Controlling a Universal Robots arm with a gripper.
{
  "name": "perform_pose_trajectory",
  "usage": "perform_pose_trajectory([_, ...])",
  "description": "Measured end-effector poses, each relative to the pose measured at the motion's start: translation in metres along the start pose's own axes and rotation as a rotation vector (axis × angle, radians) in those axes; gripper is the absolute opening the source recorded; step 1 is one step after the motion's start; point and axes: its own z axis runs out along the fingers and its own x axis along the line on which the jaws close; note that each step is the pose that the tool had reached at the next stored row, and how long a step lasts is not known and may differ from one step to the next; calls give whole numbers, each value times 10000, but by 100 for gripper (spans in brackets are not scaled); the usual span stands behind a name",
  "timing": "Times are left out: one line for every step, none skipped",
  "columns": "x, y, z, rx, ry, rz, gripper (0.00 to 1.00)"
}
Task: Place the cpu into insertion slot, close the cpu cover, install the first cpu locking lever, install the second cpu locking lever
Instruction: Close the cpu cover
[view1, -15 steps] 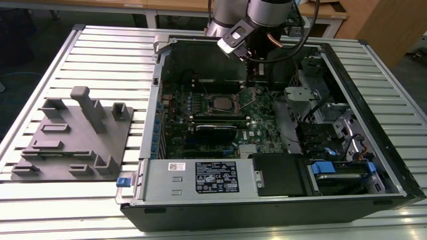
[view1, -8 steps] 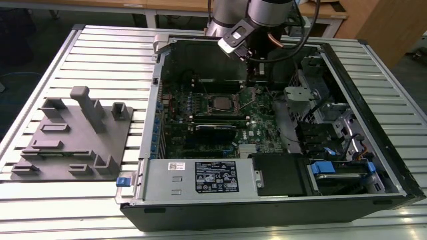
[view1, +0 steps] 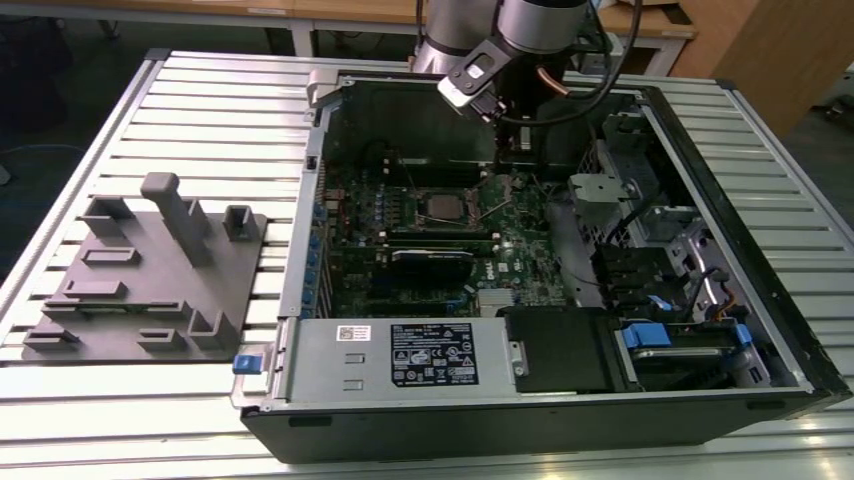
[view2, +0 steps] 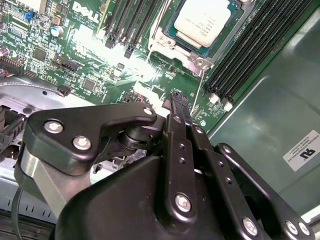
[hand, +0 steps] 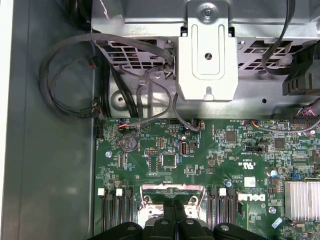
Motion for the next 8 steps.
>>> perform_pose_trajectory([0,2,0,0,0,-1,10])
perform_pose_trajectory([0,5,0,0,0,0,10])
perform_pose_trajectory([0,12,1,0,0,0,10])
perform_pose_trajectory([0,25,1,0,0,1,10])
perform_pose_trajectory([0,37,2,0,0,1,10])
perform_pose_trajectory([1,44,2,0,0,1,10])
perform_pose_trajectory([1,52,2,0,0,1,10])
perform_pose_trajectory([1,60,3,0,0,0,10])
